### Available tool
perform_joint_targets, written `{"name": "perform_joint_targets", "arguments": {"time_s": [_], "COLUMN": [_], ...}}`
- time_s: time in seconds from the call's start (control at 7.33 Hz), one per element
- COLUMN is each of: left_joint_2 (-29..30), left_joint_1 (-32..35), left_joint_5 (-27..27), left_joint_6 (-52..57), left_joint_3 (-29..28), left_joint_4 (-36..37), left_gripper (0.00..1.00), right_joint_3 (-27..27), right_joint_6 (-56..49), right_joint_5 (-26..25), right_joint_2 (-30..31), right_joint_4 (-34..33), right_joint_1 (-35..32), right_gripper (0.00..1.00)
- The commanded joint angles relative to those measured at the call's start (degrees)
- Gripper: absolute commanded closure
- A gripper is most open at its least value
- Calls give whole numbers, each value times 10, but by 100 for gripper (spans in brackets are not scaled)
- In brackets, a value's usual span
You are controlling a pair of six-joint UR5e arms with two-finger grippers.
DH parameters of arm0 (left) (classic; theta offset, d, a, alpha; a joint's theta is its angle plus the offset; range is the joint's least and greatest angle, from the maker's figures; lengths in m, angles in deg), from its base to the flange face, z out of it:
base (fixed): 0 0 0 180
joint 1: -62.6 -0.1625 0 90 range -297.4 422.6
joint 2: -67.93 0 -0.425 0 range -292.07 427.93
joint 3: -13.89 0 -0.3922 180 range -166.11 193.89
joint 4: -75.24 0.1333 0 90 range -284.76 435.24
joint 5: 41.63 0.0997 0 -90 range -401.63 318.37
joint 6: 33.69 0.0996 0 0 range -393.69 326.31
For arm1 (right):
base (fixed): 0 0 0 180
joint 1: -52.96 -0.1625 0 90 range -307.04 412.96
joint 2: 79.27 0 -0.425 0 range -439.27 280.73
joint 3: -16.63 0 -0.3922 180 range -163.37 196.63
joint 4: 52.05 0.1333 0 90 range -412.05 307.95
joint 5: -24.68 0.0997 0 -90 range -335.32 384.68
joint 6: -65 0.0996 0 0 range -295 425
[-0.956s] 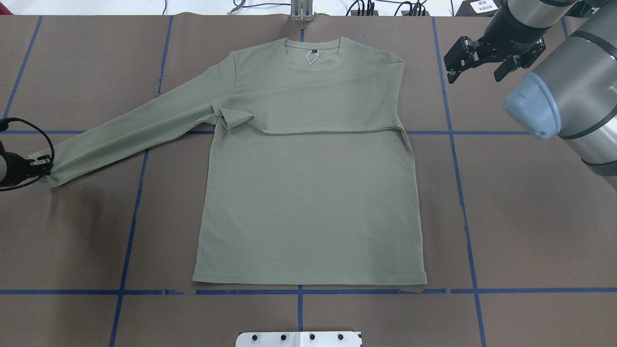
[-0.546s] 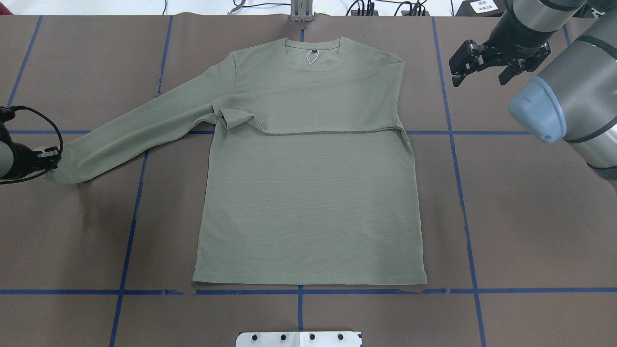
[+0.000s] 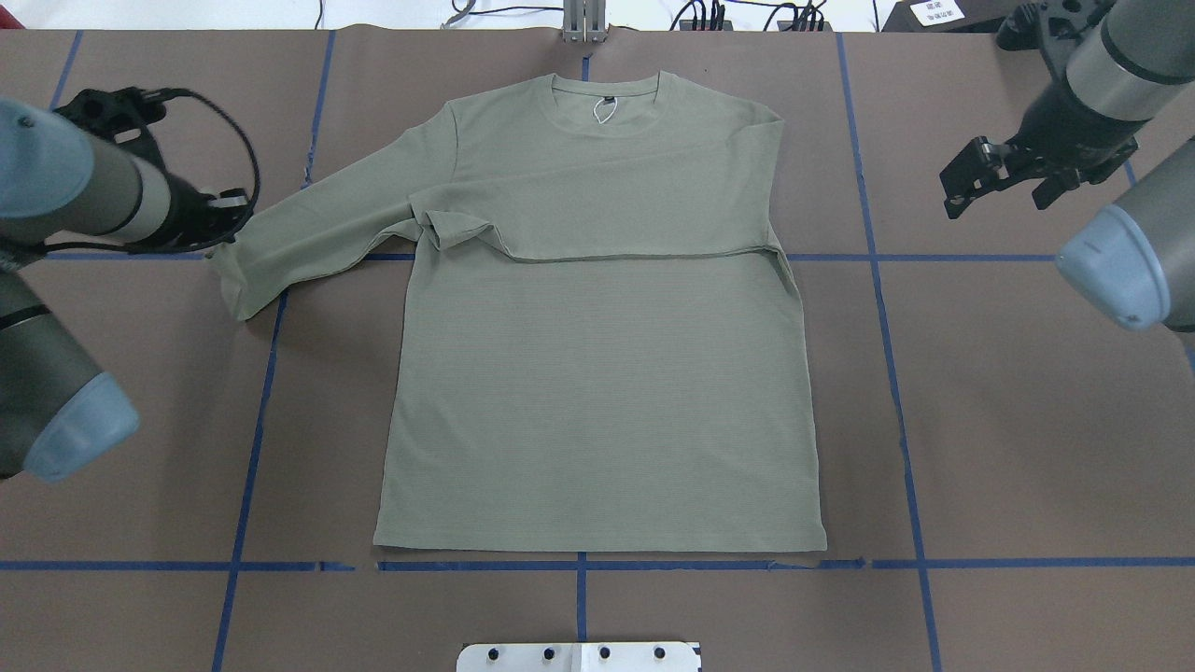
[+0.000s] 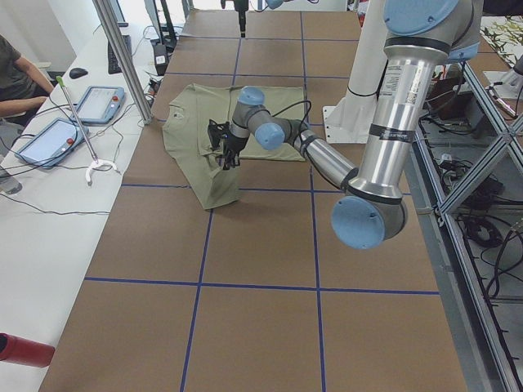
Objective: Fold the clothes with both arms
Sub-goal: 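Carry the grasped sleeve with the left gripper across the shirt body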
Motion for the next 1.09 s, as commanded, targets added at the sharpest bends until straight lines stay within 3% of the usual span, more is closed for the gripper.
{"name": "perform_joint_targets", "arguments": {"time_s": [0.0, 0.14, 0.55, 0.82, 0.96], "left_joint_2": [126, 188, 444, 519, 516], "left_joint_1": [-1, -1, -2, -28, -55], "left_joint_5": [-34, -41, -90, -98, -93], "left_joint_6": [-4, -7, -143, -240, -248], "left_joint_3": [-10, -48, -258, -345, -359], "left_joint_4": [76, 77, 66, -2, -30], "left_gripper": [100, 100, 100, 100, 100], "right_joint_3": [-8, -6, -4, 2, 2], "right_joint_6": [-80, -110, -161, -164, -163], "right_joint_5": [9, 12, 20, 20, 21], "right_joint_2": [77, 105, 151, 152, 152], "right_joint_4": [21, 34, 35, 35, 35], "right_joint_1": [-43, -62, -91, -93, -93], "right_gripper": [0, 0, 0, 0, 0]}}
